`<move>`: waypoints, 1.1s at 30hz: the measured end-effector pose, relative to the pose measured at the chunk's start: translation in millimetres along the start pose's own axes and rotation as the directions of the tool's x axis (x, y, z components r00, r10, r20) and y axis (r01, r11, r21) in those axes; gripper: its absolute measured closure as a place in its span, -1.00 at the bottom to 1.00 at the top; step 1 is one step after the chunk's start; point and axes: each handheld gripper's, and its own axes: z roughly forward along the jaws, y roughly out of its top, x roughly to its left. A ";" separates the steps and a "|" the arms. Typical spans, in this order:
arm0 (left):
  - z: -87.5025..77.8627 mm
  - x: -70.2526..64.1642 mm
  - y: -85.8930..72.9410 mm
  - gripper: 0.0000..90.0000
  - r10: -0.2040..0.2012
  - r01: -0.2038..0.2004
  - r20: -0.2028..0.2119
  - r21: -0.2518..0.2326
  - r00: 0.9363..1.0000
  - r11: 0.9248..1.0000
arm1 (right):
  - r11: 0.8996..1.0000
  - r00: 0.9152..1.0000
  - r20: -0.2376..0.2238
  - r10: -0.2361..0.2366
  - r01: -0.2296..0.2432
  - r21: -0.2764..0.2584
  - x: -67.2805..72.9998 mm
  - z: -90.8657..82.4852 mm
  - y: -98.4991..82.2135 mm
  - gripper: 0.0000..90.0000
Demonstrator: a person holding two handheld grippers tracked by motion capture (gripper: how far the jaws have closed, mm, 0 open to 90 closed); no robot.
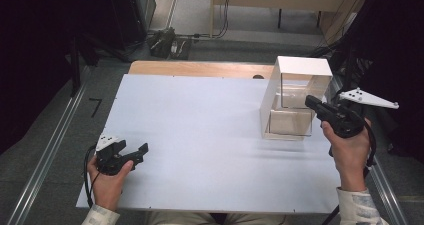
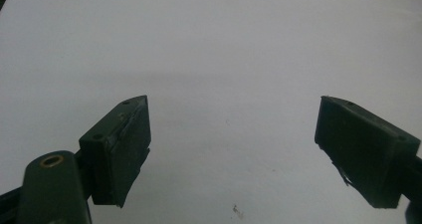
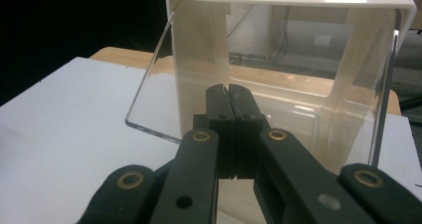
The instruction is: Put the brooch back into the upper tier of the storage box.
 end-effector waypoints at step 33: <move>0.4 -0.1 -0.2 -0.65 0.000 0.000 0.001 0.000 1.000 1.000 | 1.000 1.000 0.027 0.008 -0.009 0.016 1.1 5.0 -1.3 0.08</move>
